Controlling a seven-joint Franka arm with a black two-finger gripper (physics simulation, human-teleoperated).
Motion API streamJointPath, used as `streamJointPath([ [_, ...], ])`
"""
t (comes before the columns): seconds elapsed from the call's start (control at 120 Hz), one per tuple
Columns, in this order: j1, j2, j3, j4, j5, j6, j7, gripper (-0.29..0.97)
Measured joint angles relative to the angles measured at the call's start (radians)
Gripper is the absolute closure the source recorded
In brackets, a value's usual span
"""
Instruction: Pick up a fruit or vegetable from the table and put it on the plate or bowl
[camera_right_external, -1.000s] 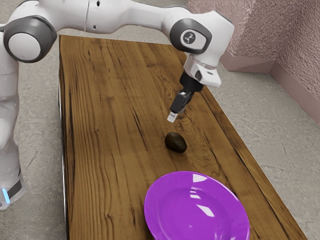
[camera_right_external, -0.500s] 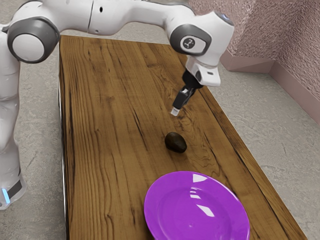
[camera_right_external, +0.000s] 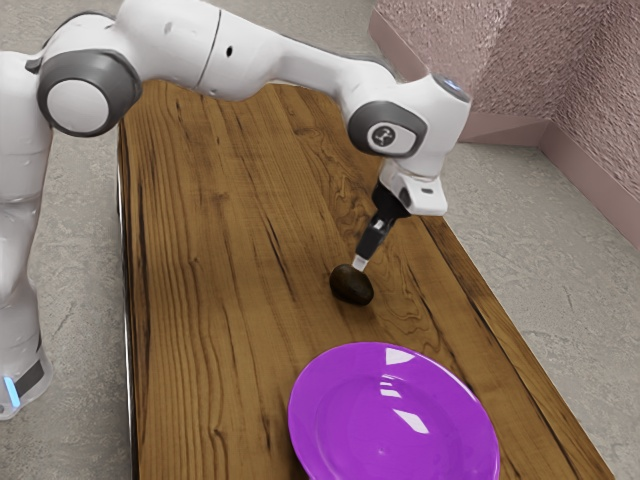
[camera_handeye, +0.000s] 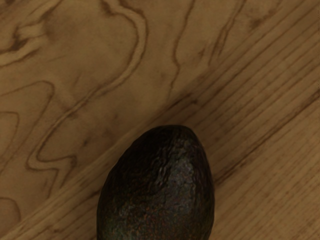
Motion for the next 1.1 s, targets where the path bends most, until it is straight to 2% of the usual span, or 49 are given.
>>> streamJointPath([
  [0.333,-0.001,-0.004,-0.028,-0.057,-0.024,0.039,-0.051,0.0],
  [0.6,-0.001,-0.052,-0.047,-0.124,-0.041,0.045,-0.086,0.0],
  [1.1,0.005,-0.093,-0.001,-0.148,-0.046,0.04,-0.124,0.0],
])
